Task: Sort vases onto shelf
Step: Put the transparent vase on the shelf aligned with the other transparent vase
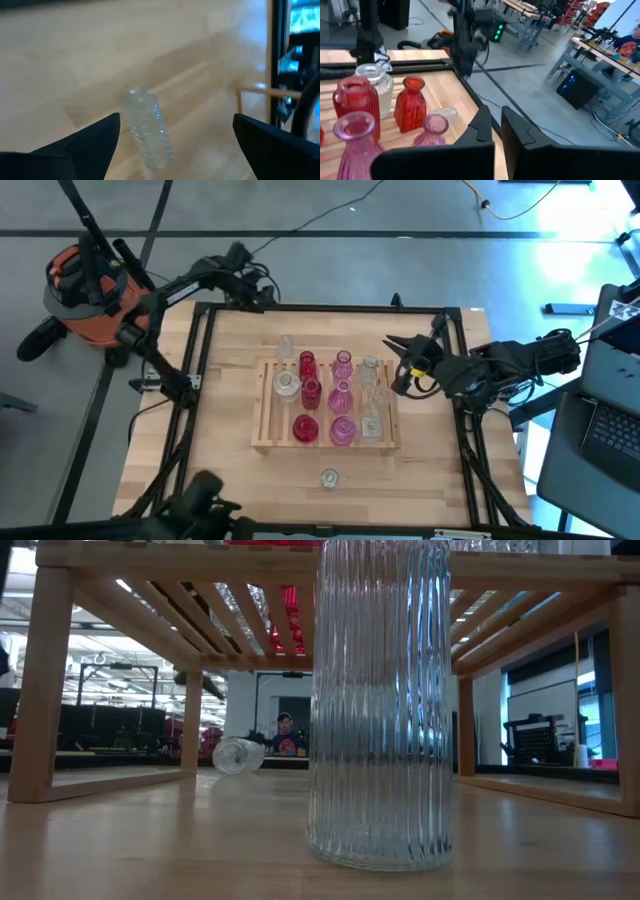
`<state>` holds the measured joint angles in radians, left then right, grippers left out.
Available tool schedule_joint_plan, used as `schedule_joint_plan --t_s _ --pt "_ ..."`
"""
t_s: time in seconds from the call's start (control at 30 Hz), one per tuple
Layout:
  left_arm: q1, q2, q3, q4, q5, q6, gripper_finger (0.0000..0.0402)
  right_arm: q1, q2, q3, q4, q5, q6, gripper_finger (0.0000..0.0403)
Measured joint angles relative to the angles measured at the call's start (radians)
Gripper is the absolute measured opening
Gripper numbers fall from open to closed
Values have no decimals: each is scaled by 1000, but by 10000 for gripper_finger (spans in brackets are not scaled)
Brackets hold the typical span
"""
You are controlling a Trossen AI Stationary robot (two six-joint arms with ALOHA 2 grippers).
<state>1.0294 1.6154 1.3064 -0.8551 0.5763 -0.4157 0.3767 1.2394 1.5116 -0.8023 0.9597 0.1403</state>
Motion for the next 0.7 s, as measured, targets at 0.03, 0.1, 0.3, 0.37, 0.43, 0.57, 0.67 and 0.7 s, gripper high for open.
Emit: schedule_joint_plan --t_s 0.03,0.1,0.3,0.37,0.43,0.57,0.67,0.7 --pt "-3 27 0 1 15 1 379 -3 3 0 5 11 0 1" --pt "-11 78 0 3 24 1 379 -6 14 0 2 21 2 1" --pt "-31 202 0 3 39 7 379 -5 44 0 34 24 16 1" --pt "-41 232 0 4 36 2 379 -5 54 0 53 24 17 1" --pt "-52 252 0 4 36 2 379 -5 64 0 58 24 17 1" --pt "-83 287 0 12 0 -20 379 -5 77 0 73 24 17 1" --pt "-99 312 0 19 -55 -35 379 -5 83 0 94 24 17 1" --pt "-105 322 0 19 -79 -43 379 -5 85 0 101 24 18 1"
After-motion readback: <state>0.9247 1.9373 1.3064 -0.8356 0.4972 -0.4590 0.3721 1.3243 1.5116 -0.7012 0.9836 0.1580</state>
